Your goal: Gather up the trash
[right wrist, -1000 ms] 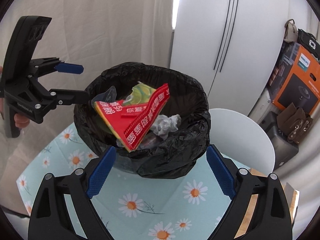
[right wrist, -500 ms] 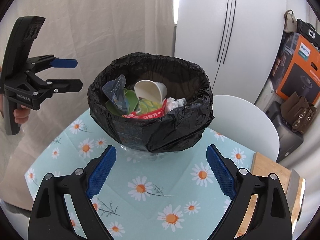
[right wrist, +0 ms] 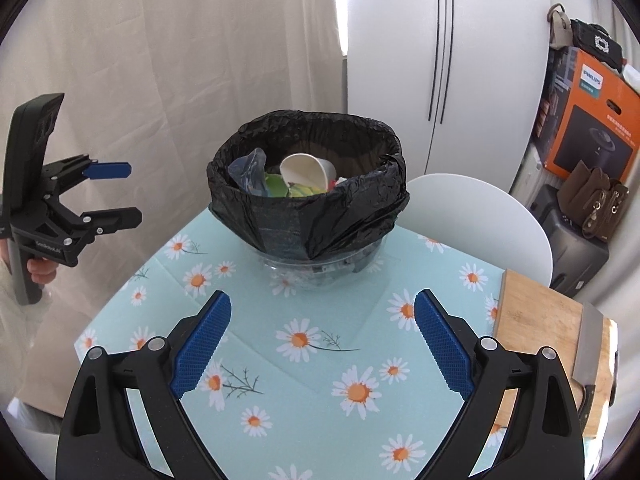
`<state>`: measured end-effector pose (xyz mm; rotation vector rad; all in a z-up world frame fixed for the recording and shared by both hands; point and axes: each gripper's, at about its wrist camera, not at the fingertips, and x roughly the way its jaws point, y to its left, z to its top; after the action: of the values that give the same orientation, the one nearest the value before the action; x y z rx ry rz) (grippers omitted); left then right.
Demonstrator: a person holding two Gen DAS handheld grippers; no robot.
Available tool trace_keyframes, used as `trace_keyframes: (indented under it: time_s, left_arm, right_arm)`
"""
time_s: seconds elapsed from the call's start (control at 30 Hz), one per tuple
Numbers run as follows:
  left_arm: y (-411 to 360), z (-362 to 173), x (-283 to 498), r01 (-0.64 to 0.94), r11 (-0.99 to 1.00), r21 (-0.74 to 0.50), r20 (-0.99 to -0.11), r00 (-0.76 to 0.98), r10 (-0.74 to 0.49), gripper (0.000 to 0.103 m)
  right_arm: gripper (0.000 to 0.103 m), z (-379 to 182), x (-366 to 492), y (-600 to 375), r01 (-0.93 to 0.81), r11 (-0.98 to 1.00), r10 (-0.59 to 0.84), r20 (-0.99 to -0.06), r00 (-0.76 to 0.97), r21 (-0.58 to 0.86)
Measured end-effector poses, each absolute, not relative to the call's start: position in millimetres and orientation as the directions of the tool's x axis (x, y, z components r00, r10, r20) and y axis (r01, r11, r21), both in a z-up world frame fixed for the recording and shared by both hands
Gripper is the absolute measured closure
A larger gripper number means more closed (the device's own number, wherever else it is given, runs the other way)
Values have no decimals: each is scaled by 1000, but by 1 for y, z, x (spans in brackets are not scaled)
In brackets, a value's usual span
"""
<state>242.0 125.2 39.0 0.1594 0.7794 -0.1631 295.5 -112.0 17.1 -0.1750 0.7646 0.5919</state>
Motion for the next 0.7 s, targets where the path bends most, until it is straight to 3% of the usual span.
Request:
trace_keyframes:
  time_s: [0.37, 0.7]
  left_arm:
    - [112, 19, 189, 131, 987, 89, -728, 686, -26, 6]
    - [102, 27, 146, 124, 987, 99, -676, 736, -24, 6]
  right_arm:
    - [14, 20, 254, -146, -541, 836, 448, -677, 583, 88]
    - [14, 20, 220, -158, -534, 841, 453, -651, 609, 86]
